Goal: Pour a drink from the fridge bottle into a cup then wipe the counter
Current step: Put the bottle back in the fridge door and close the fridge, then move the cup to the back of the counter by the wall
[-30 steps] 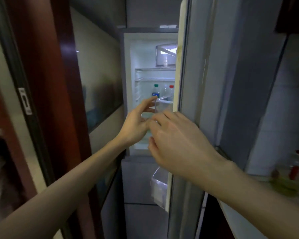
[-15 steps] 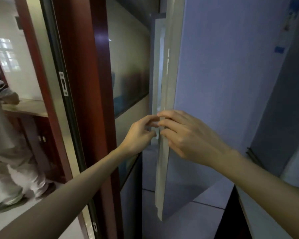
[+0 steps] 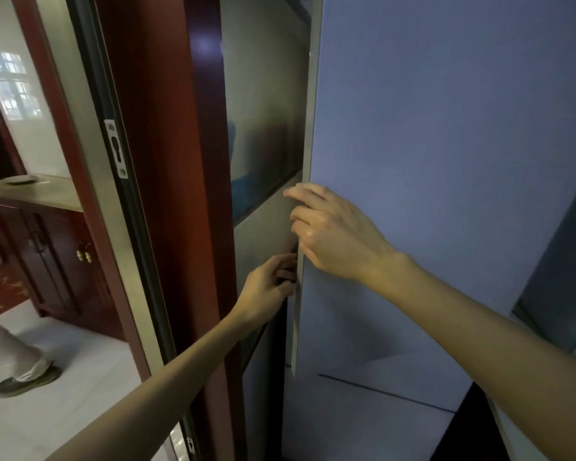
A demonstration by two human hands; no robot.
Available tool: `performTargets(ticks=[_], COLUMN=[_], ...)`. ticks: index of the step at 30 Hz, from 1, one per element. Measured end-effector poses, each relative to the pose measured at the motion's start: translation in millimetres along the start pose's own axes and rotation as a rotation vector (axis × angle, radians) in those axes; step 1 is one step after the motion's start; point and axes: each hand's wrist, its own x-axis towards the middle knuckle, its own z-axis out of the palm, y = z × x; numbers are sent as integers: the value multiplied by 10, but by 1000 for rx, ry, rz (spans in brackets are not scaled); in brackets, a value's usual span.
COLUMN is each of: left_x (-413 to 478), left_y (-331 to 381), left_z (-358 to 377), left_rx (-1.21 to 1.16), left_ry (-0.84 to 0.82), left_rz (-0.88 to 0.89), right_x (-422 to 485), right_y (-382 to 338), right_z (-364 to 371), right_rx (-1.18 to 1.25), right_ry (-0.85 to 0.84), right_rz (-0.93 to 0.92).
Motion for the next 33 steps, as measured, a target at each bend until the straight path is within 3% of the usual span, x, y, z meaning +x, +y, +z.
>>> performTargets(ticks=[13, 18, 29, 33], left_x=[685, 939, 1466, 1732], left_y=[-513, -556, -747, -982], left_z=[272, 346, 584, 699], left_rx=[-129, -149, 0, -41], left_ry=[65, 72, 123, 149], left_rz=[-258, -264, -398, -420], right_x=[299, 285, 321, 232], right_y=[309, 454, 795, 1011], right_z=[1020, 1377, 2085, 2381], right_rx=[-77, -108, -26, -20], right_ry=[-65, -100, 83, 43], right_rz=[65, 82, 129, 152])
